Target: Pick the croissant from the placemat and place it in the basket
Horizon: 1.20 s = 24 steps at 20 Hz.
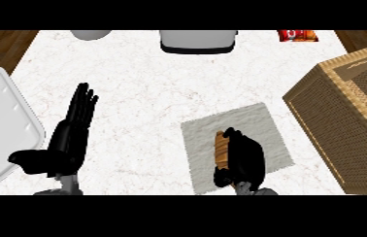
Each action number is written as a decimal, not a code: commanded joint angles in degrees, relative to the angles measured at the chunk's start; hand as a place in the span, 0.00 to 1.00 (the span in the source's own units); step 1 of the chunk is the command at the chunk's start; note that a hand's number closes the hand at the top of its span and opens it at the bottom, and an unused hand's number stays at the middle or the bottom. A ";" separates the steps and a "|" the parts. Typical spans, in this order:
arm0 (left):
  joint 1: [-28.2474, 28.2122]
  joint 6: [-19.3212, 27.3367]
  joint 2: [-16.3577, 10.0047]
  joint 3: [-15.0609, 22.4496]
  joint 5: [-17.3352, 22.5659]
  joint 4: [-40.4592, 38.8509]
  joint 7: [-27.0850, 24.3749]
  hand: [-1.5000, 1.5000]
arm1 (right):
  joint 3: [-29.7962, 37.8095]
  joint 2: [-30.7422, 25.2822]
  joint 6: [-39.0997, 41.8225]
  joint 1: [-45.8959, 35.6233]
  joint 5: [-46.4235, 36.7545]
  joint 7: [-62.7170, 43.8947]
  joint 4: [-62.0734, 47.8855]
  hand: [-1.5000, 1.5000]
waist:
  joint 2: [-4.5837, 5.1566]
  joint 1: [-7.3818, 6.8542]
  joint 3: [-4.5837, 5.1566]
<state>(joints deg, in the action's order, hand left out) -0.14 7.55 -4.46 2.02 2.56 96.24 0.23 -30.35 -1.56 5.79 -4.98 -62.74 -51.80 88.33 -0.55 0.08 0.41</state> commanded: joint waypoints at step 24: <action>-2.98 -0.32 -0.12 -1.52 1.38 2.82 0.08 0.50 | -9.06 -53.65 -43.02 44.14 28.97 67.19 41.33 1.00 | 0.03 1.79 -0.41</action>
<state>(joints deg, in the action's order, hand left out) -1.65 7.95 -4.47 1.24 2.66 98.23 1.11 -41.19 -49.21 -32.99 33.50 -40.83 10.06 119.58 -0.40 1.65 -0.05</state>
